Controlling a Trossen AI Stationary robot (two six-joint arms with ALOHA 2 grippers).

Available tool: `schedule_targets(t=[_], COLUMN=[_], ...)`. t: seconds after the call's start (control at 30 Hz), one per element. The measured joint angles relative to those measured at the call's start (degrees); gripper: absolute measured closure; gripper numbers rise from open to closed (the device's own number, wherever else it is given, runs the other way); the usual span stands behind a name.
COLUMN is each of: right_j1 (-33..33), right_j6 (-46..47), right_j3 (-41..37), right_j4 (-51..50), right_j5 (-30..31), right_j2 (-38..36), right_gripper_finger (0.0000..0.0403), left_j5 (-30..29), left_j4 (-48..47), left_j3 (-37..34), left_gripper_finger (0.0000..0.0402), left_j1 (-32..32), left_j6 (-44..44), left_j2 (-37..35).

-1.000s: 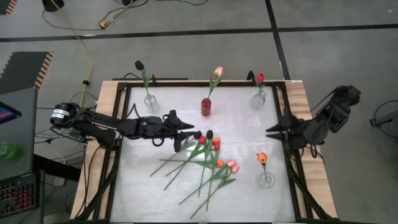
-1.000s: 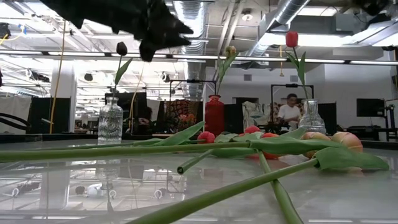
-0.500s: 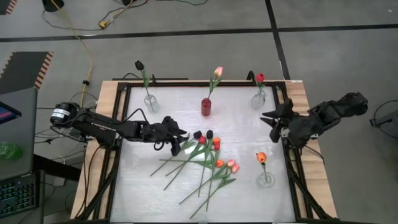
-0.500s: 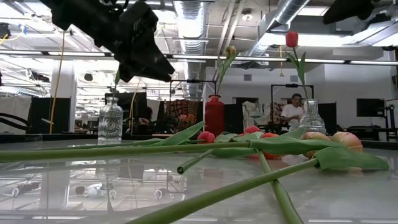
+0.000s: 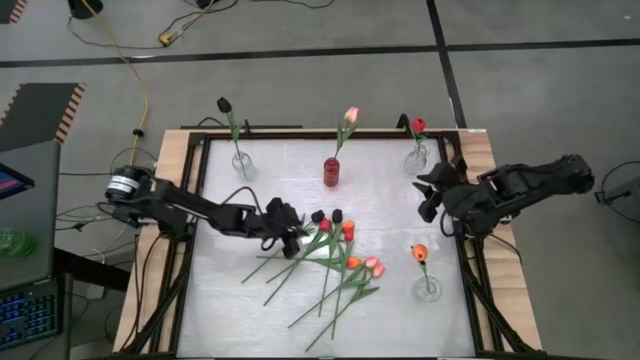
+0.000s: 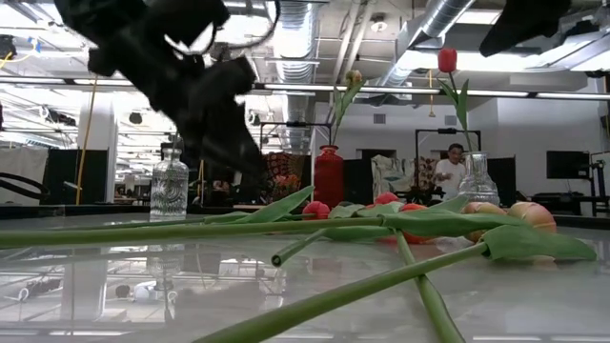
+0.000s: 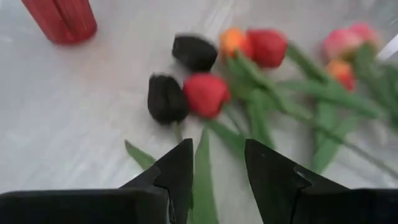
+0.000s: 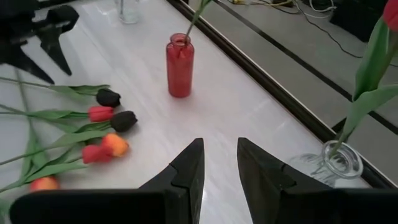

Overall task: Sort flowers into vase by color
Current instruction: Put the left black flower into the top left transparent vase

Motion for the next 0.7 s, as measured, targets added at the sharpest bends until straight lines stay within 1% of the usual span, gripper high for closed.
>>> schedule_targets(t=[0.17, 0.27, 0.37, 0.6, 0.7], right_j1=[-0.6, -0.6, -0.6, -0.6, -0.6], right_j6=[0.0, 0.0, 0.0, 0.0, 0.0], right_j3=[0.0, 0.0, 0.0, 0.0, 0.0], right_j4=[0.0, 0.0, 0.0, 0.0, 0.0], right_j5=[-0.2, -0.2, -0.2, -0.3, -0.3], right_j2=[0.9, 1.2, 1.4, 1.7, 1.7], right_gripper_finger=[0.0281, 0.0281, 0.0281, 0.0281, 0.0281], left_j5=[-0.5, -3.4, -4.8, -4.7, -3.2], left_j4=[1.2, 1.7, 1.9, 2.0, 2.6], left_j3=[0.0, 0.0, 0.0, 0.0, 0.1], left_gripper_finger=[0.0270, 0.0270, 0.0270, 0.0270, 0.0270], left_j1=[0.1, 0.1, 0.2, 0.1, 0.1], left_j6=[-0.7, -0.5, 0.3, 0.3, -0.7], left_j2=[4.8, 6.0, 6.0, 6.8, 7.9])
